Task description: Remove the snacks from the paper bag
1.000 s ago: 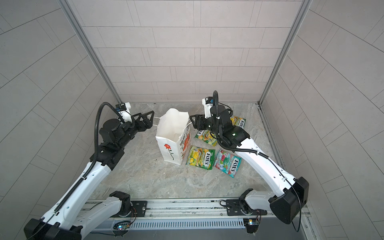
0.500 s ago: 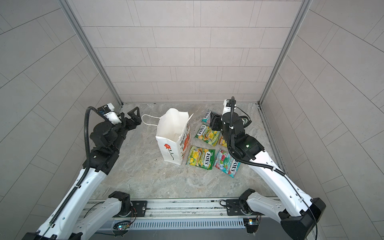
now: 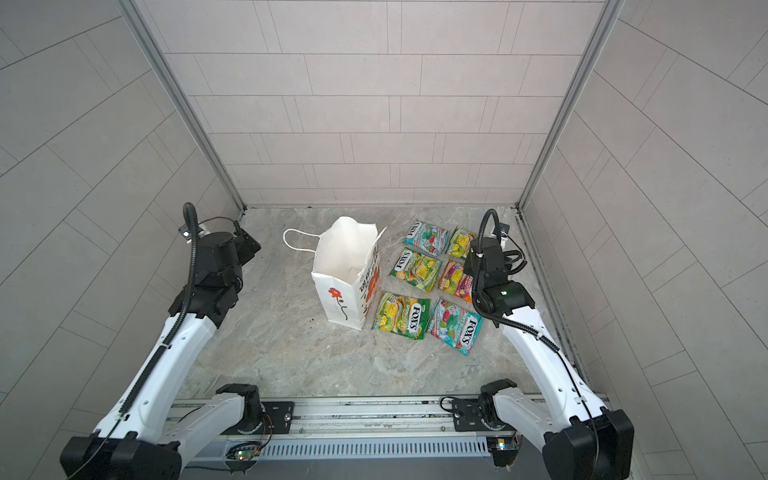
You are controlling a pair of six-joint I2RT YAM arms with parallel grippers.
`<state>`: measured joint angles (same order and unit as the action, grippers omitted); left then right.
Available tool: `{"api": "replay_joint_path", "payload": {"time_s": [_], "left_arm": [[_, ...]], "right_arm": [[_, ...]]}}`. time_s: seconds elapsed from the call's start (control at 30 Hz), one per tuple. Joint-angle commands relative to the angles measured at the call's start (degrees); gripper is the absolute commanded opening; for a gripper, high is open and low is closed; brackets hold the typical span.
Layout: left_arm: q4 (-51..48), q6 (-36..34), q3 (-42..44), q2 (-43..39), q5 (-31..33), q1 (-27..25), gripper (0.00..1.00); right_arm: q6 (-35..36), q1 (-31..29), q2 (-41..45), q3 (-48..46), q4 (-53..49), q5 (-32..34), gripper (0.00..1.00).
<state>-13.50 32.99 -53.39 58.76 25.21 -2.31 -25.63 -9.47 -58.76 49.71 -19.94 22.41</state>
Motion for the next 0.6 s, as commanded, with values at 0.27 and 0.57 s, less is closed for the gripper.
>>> {"api": "replay_joint_path", "payload": {"time_s": [0.27, 0.57], "left_arm": [[-1.59, 11.82, 0.02, 6.65, 1.79, 0.7, 0.98], [12.33, -2.65, 8.95, 6.47, -0.59, 0.76, 0.99]], "right_arm": [[5.25, 9.32, -7.63, -10.1, 15.75, 1.66, 0.63], [5.05, 11.32, -10.93, -22.31, 37.16, 4.78, 0.64]]}}
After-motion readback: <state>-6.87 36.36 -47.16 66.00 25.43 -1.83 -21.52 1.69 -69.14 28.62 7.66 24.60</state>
